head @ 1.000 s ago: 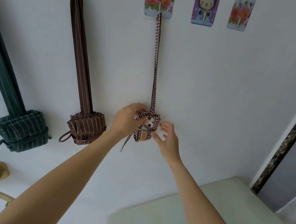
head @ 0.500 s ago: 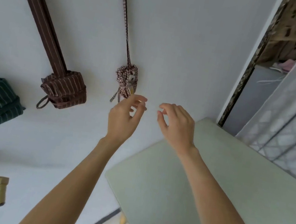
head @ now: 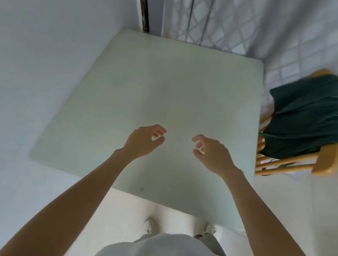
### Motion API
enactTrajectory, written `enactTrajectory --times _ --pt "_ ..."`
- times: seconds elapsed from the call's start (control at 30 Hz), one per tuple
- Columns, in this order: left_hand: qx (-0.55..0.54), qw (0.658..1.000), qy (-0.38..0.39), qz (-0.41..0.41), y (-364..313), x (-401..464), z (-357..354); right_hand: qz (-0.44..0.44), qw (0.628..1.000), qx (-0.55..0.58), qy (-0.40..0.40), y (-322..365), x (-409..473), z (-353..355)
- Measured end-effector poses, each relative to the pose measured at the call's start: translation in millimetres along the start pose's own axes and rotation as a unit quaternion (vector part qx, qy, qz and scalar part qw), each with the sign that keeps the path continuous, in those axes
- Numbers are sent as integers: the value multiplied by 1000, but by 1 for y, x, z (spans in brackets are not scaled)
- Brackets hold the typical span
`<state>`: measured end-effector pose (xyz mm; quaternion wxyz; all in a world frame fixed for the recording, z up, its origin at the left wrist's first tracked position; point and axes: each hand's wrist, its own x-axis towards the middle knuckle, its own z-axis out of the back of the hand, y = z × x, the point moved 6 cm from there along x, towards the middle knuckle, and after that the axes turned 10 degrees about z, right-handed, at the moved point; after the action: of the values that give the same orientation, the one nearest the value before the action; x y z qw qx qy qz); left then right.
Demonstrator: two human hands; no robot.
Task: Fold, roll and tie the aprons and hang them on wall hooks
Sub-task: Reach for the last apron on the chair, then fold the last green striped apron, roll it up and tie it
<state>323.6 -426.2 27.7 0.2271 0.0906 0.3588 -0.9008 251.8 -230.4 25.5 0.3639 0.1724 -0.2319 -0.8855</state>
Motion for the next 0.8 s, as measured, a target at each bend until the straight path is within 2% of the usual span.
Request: enactTrajectory --times 0.13,0.27,0.43,0.47,0.63,0.8 --pt "-43 997 35 -55 -81 27 -62 -16 999 2 -32 -75 -43 43" --pt "-27 987 116 -105 -174 60 -139 -27 995 -41 -87 -168 -74 112" --pt "-31 984 141 -106 -287 103 -235 -44 984 -104 -136 -306 -91 195" --pt "-33 985 138 -101 -293 105 -239 -44 982 -118 -142 -315 -89 198" --pt "6 985 144 -95 -368 149 -311 -99 989 -85 -74 -416 -75 229" --pt "19 984 135 -112 -415 199 -346 -70 992 -73 -75 -462 -30 260"
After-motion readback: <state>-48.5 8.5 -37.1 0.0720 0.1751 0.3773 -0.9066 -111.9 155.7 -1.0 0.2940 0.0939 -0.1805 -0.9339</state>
